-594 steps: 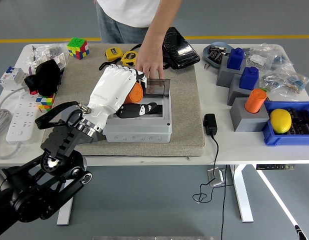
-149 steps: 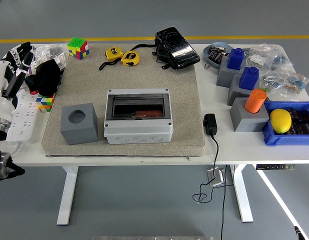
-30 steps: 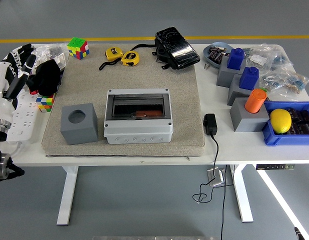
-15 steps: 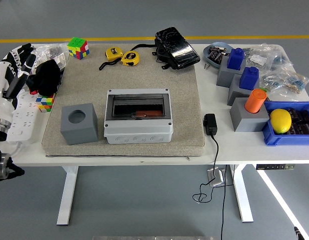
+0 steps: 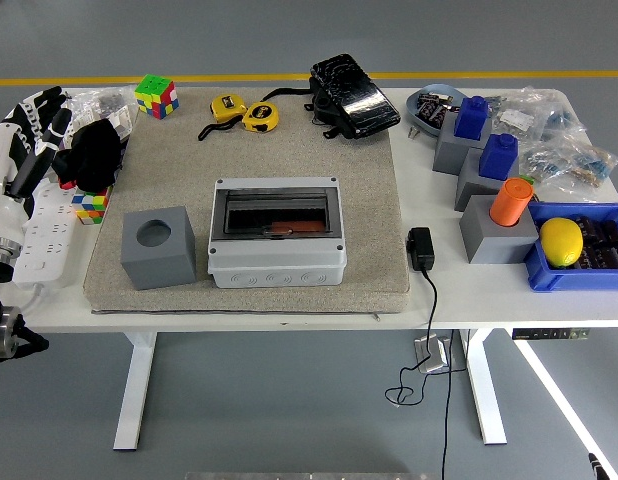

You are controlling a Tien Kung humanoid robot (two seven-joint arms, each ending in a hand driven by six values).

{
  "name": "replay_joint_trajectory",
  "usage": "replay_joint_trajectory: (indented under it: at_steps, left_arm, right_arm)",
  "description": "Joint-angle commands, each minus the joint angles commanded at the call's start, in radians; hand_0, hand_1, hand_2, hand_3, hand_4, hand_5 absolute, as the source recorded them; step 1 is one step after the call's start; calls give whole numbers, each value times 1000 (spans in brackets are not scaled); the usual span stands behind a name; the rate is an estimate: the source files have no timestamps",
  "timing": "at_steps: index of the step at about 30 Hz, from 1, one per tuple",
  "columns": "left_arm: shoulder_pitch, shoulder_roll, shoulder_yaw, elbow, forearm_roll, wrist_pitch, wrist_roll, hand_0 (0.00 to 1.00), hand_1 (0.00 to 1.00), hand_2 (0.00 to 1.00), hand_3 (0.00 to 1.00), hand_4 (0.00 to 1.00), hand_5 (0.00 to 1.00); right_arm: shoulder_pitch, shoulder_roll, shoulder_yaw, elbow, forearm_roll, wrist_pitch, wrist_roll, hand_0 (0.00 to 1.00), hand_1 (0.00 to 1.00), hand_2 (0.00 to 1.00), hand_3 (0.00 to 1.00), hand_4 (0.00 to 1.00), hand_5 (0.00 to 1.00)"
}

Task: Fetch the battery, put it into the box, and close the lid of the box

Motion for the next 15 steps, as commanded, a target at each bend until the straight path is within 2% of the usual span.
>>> replay_joint_trajectory:
  at_steps: [15]
  left_arm:
    - [4, 1, 2, 0, 5, 2, 1, 900, 904, 860, 835, 998, 800]
  right_arm:
    - [-3, -1, -3, 0, -1, -1, -1, 807, 761, 748, 788, 998, 998]
